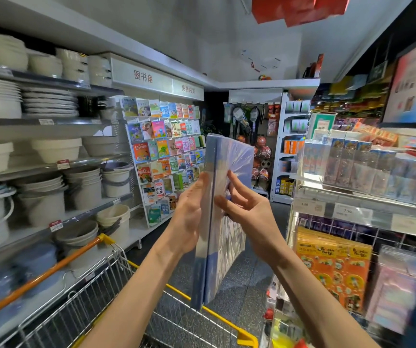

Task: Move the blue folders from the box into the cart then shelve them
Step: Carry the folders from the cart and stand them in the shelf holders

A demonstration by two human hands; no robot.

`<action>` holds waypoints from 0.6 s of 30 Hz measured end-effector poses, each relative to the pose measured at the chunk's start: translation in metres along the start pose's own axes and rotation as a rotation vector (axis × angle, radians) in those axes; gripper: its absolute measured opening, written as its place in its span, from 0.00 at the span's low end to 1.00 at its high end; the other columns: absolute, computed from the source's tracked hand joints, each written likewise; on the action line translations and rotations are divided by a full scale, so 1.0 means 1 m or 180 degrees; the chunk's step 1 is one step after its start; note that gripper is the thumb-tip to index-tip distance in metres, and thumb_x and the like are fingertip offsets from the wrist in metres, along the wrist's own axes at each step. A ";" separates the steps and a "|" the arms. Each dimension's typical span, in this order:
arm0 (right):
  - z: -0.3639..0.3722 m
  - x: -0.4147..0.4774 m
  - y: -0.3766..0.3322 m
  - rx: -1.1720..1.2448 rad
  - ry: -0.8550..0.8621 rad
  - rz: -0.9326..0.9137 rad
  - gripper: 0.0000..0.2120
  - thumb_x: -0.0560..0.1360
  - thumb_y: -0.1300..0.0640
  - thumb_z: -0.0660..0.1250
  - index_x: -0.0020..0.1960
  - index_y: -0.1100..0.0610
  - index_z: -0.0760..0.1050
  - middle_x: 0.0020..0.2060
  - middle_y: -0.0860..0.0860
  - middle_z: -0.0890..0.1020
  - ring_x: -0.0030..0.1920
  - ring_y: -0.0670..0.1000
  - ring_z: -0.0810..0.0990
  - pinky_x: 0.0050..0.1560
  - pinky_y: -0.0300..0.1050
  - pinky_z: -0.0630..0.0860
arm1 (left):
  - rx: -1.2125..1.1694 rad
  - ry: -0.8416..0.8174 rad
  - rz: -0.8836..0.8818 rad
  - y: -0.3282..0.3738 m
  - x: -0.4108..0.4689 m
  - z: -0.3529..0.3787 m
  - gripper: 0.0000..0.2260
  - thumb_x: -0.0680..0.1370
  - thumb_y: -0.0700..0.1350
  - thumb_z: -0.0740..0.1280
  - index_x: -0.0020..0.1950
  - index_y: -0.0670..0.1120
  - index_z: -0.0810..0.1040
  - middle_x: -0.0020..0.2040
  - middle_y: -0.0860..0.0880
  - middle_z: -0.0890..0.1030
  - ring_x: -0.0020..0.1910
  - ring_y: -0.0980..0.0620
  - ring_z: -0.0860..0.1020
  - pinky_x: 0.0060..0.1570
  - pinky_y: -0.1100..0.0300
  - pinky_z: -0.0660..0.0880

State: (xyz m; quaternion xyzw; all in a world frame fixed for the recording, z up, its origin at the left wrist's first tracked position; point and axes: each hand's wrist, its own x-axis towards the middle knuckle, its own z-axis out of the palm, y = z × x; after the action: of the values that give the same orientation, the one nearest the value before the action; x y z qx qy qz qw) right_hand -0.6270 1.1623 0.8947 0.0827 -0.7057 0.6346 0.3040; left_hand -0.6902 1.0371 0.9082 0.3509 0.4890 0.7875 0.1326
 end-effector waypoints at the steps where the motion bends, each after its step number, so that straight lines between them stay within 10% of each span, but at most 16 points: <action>1: -0.001 0.002 -0.003 -0.0016 -0.0014 -0.0001 0.36 0.70 0.55 0.75 0.75 0.47 0.66 0.59 0.45 0.83 0.53 0.41 0.82 0.51 0.37 0.77 | 0.0052 0.0000 0.0020 0.002 0.002 0.001 0.21 0.82 0.57 0.57 0.64 0.47 0.80 0.58 0.44 0.85 0.56 0.46 0.84 0.52 0.51 0.81; 6: -0.006 0.013 -0.024 -0.0055 -0.0021 -0.0051 0.34 0.73 0.59 0.74 0.75 0.51 0.66 0.60 0.45 0.83 0.52 0.40 0.82 0.48 0.34 0.78 | 0.0201 -0.0028 0.0228 0.017 0.011 0.009 0.19 0.81 0.56 0.59 0.63 0.48 0.81 0.58 0.39 0.83 0.58 0.41 0.82 0.60 0.40 0.78; 13: -0.007 0.034 -0.058 -0.0052 -0.0145 -0.0196 0.30 0.74 0.64 0.72 0.74 0.55 0.68 0.59 0.45 0.82 0.59 0.46 0.82 0.53 0.37 0.80 | 0.0560 -0.0047 0.0685 0.049 0.027 0.020 0.17 0.78 0.51 0.65 0.64 0.45 0.79 0.56 0.42 0.85 0.53 0.45 0.84 0.48 0.52 0.82; 18: -0.008 0.066 -0.068 -0.0805 0.0155 -0.0481 0.33 0.70 0.50 0.77 0.72 0.52 0.71 0.71 0.48 0.73 0.70 0.41 0.71 0.68 0.39 0.72 | 0.0432 0.0416 0.1008 0.075 0.050 0.005 0.14 0.81 0.51 0.66 0.61 0.44 0.81 0.53 0.45 0.86 0.52 0.45 0.84 0.50 0.48 0.81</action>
State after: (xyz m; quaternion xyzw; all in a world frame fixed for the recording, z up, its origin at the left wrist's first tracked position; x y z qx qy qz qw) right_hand -0.6436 1.1750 0.9875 0.0812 -0.7642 0.5178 0.3758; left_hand -0.7123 1.0318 0.9951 0.3797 0.4873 0.7849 -0.0490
